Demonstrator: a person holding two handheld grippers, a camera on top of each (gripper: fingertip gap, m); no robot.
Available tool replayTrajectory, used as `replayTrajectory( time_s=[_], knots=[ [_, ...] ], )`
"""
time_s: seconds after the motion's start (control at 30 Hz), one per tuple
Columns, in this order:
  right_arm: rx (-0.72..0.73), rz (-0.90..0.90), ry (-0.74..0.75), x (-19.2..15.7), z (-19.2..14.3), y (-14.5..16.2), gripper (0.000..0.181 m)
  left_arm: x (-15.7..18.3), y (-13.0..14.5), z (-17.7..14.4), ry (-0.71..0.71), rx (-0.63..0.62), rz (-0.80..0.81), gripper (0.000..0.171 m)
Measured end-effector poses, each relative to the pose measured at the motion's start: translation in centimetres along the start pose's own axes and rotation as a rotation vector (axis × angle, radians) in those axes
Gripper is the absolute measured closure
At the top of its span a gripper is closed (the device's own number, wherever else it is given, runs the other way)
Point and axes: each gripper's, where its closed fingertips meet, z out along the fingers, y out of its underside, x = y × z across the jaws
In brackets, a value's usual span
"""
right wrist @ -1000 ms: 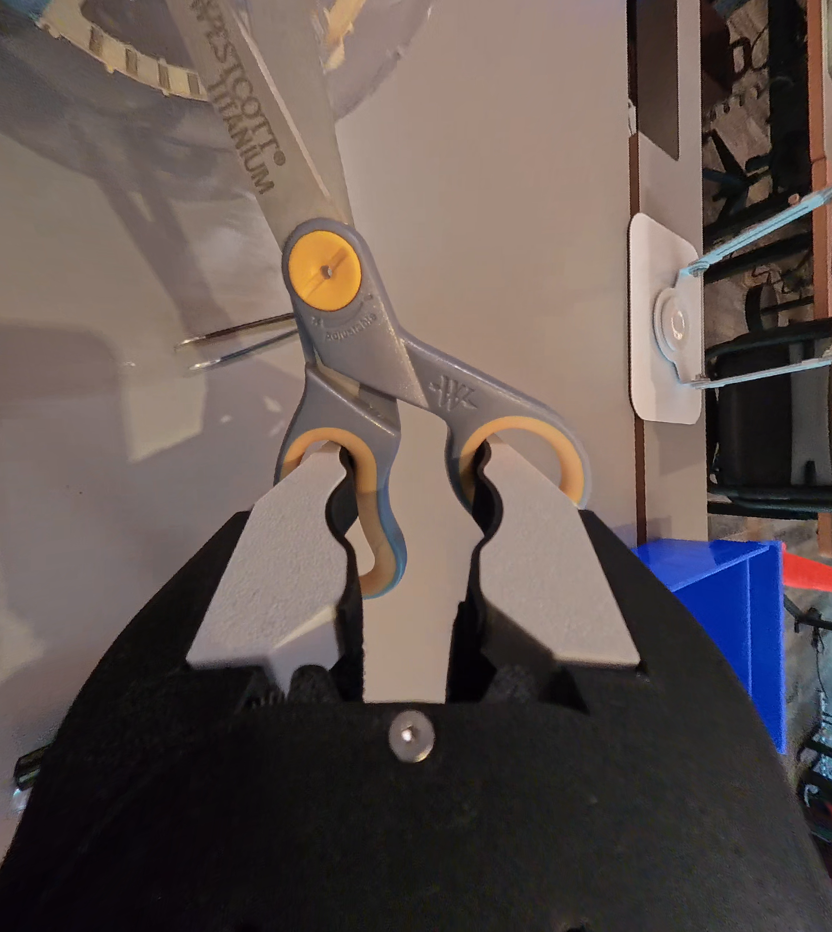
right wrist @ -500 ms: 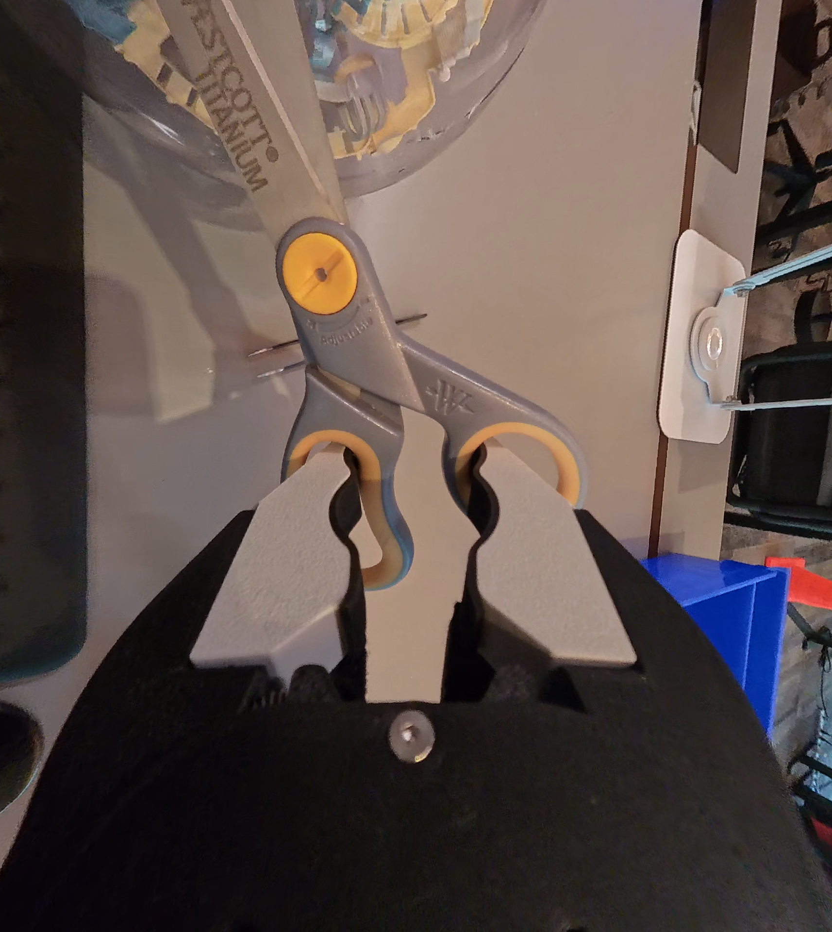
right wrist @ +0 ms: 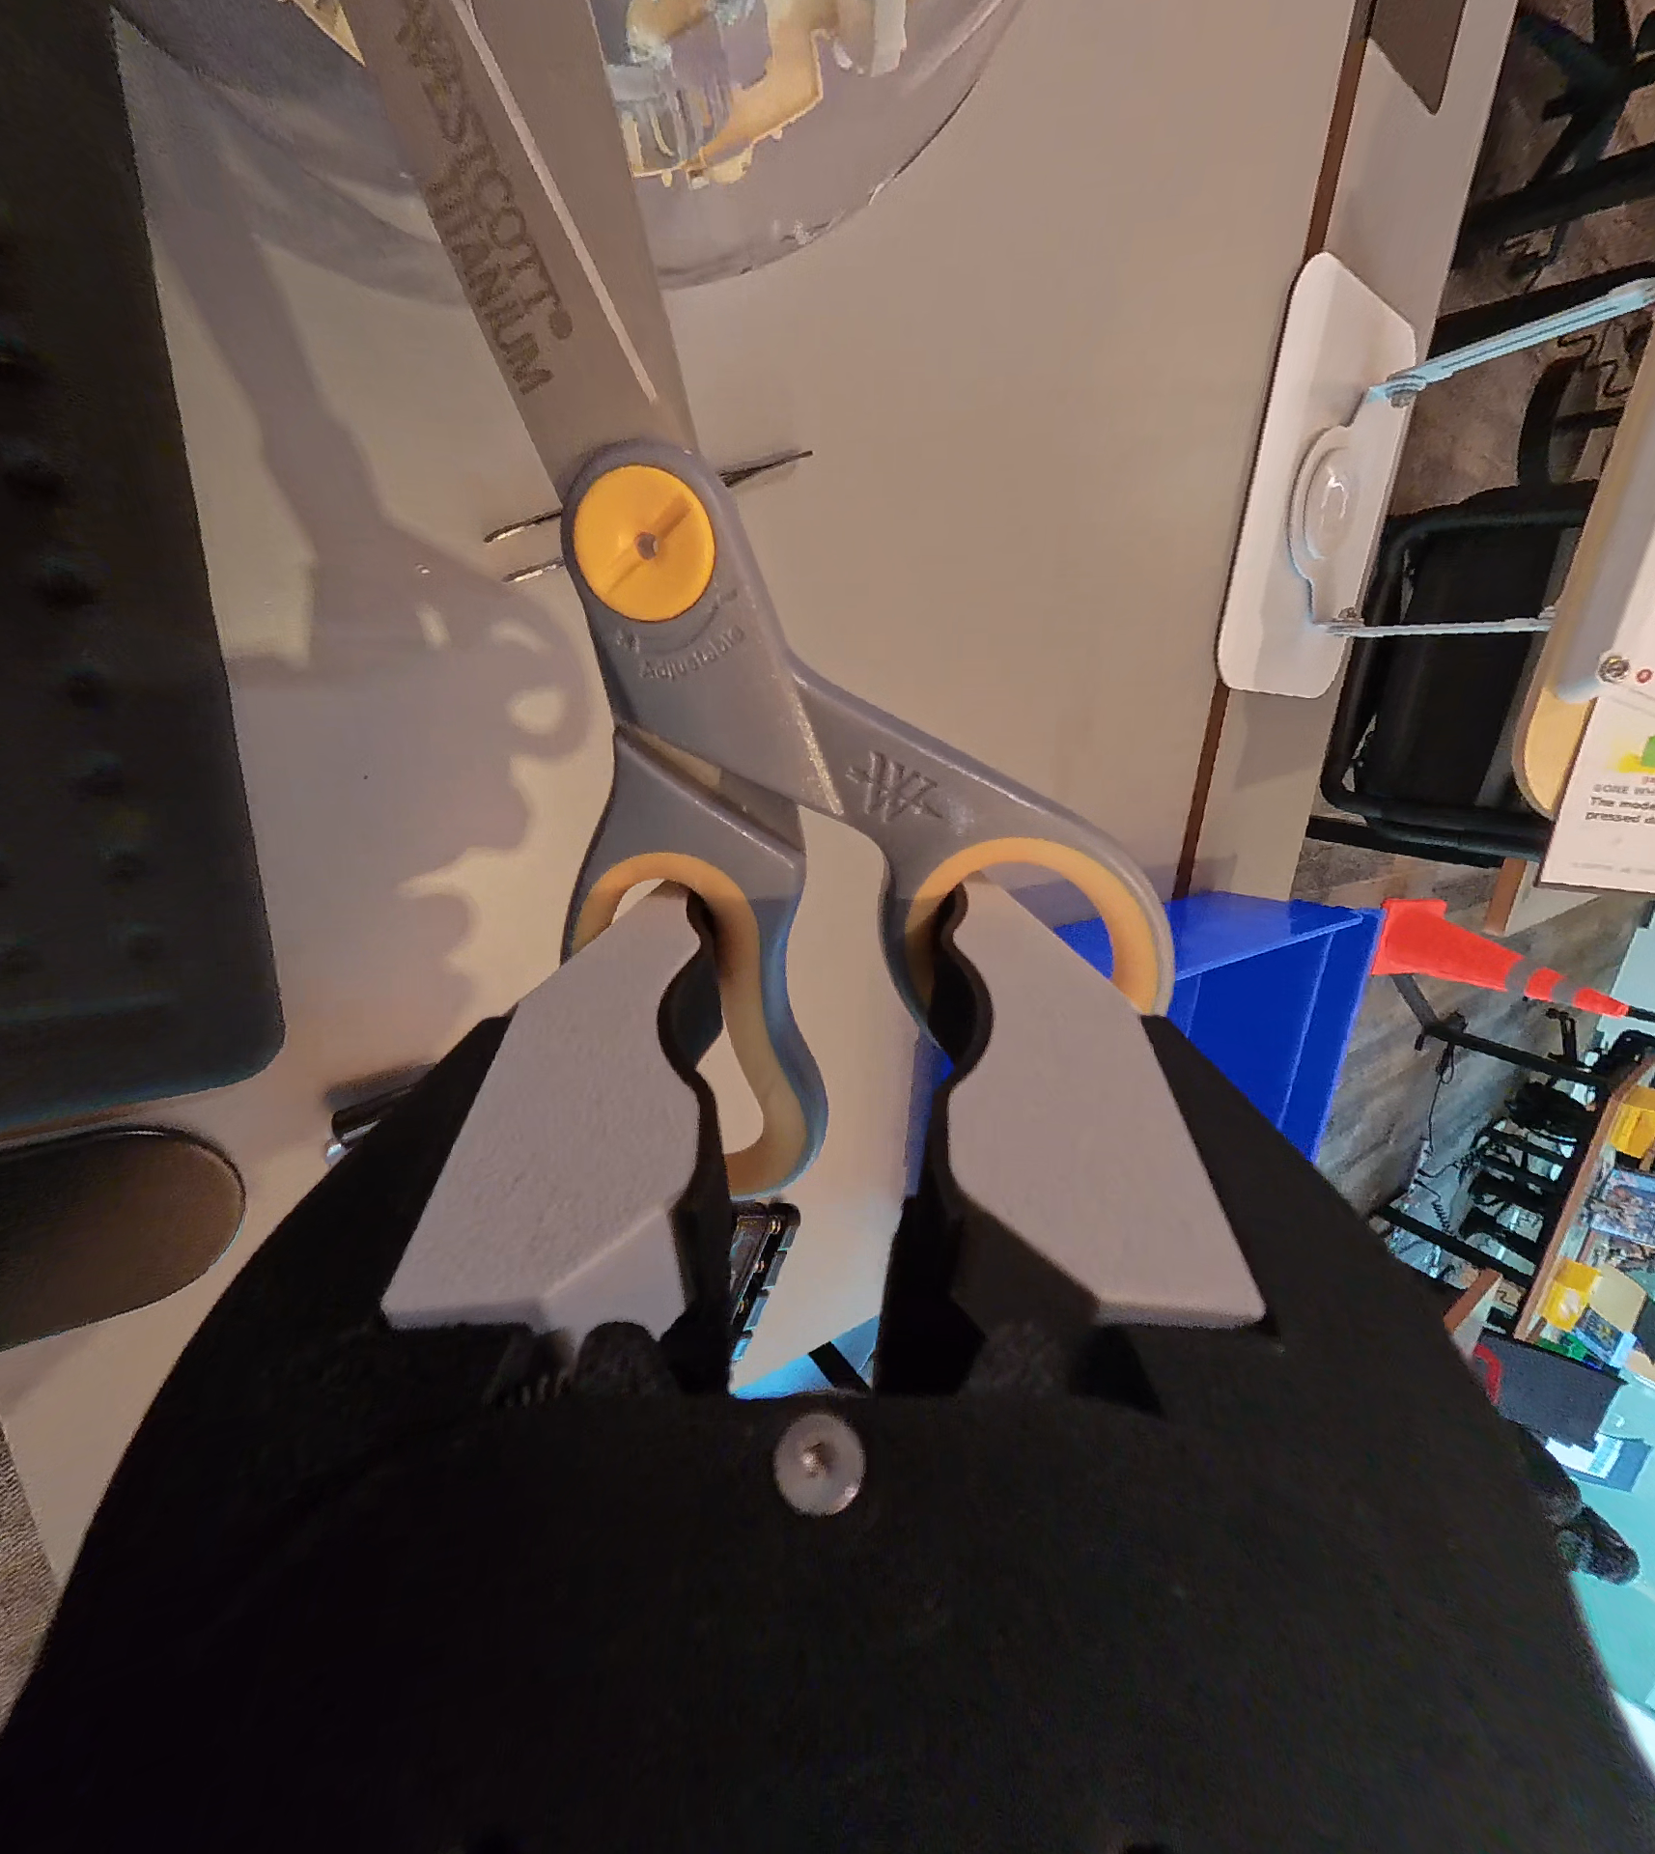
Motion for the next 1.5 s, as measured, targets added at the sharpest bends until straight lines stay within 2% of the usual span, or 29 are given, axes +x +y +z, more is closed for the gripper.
replayTrajectory(
  time_s=[0.03, 0.77, 1.0, 1.1, 1.17, 1.27, 1.37, 1.43, 1.5],
  knots=[
    [-0.007, -0.001, 0.0, -0.1, 0.1, 0.1, 0.147, 0.1, 0.0, 0.1, 0.002, -0.002, 0.005, 0.035],
    [-0.005, 0.005, -0.037, -2.0, 0.4, -1.0, 0.162, 1.0, -0.9, 1.2, 0.045, 0.0, 0.059, 0.033],
    [0.003, 0.08, -0.044, -3.0, 0.1, -0.4, 0.162, 0.8, -0.9, 1.0, 0.041, -0.011, 0.052, 0.029],
    [0.008, 0.122, -0.064, -3.9, 0.1, -0.2, 0.161, 0.4, -1.4, 0.2, -0.026, 0.039, 0.071, 0.045],
    [-0.002, 0.141, -0.066, -4.6, 0.3, 0.1, 0.161, 0.7, -1.0, -0.3, -0.084, -0.003, 0.117, 0.044],
    [0.027, 0.172, -0.087, -5.6, 0.6, -0.5, 0.161, 1.3, 0.2, -0.8, -0.186, -0.105, 0.2, 0.055],
    [0.037, 0.211, -0.101, -6.2, 0.9, -1.0, 0.161, 2.0, 0.4, -1.3, -0.248, -0.117, 0.211, 0.063],
    [0.036, 0.259, -0.1, -6.2, 0.9, -1.0, 0.161, 2.6, 0.1, -1.6, -0.318, -0.107, 0.231, 0.077],
    [0.034, 0.309, -0.091, -6.1, 0.7, -0.8, 0.161, 4.2, -0.6, -1.5, -0.358, -0.066, 0.2, 0.081]
  ],
)
